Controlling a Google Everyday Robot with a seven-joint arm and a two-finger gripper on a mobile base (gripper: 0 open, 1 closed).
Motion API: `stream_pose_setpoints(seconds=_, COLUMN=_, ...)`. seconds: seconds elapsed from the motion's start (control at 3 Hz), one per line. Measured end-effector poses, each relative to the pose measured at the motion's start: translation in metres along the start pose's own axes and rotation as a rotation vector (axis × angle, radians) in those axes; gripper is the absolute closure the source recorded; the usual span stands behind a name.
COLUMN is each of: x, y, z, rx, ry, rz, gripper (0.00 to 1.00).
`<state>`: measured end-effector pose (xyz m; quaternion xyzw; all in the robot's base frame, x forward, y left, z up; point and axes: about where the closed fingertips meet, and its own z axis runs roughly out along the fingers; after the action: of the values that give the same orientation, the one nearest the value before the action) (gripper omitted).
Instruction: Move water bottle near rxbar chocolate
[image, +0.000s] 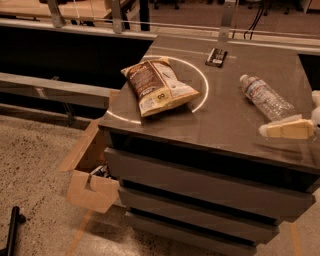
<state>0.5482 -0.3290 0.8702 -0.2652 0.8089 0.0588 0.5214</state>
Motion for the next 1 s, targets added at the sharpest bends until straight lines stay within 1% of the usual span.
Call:
stream_pose_setpoints(seconds=0.33, x=0.002, y=0.000, z=0.013, rx=-0.013, ry=-0.008, rz=0.001, gripper=0.00)
stream_pose_setpoints(seconds=0.67, x=0.005, y=-0.002, z=0.020, rx=-0.013, ry=-0.011, rz=0.003, gripper=0.15)
stream_pose_setpoints(seconds=1.0, x=0.008, y=-0.004, z=0.025, rx=-0.010, ry=-0.011, rz=0.006, gripper=0.46)
